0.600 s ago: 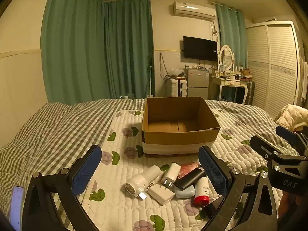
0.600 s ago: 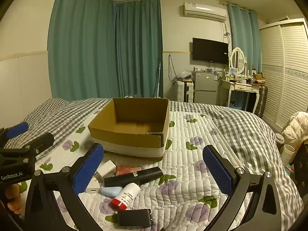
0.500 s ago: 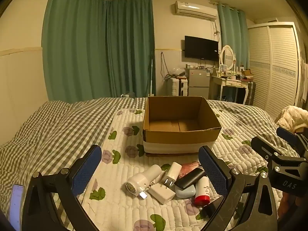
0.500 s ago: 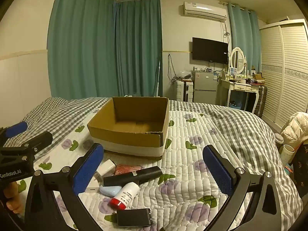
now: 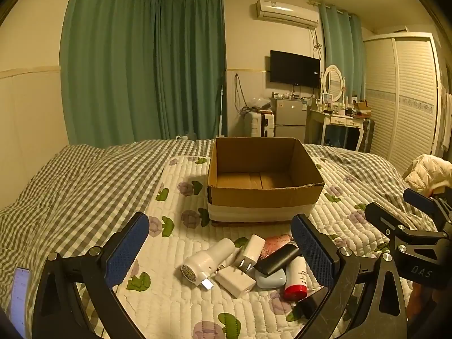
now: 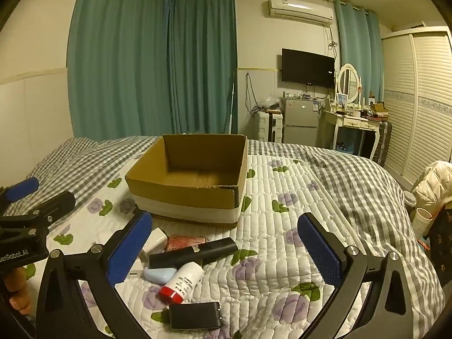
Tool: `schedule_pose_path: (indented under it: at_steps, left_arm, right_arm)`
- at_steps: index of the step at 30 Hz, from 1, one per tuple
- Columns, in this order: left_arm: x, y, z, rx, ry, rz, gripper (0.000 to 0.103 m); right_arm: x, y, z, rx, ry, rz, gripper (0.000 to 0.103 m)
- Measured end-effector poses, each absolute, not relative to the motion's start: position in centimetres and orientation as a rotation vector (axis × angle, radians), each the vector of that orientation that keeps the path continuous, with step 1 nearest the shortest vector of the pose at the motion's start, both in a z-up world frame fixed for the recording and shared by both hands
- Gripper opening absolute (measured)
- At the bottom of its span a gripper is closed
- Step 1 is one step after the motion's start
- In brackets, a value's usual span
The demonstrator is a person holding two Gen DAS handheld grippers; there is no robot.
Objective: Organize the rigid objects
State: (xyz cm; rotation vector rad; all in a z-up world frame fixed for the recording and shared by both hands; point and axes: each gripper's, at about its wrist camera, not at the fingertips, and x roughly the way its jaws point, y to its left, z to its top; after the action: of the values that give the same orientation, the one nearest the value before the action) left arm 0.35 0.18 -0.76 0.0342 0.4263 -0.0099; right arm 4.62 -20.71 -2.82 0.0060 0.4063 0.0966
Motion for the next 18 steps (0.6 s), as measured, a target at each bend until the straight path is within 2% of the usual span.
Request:
schedule_pose_path:
  at_steps: [18]
  left_arm:
    - [0.3, 0.23, -0.63, 0.046, 0.412, -0.002, 0.103]
  right_arm:
    - [4.64, -20.68, -2.86, 0.001, 0.413, 0.092, 0.103]
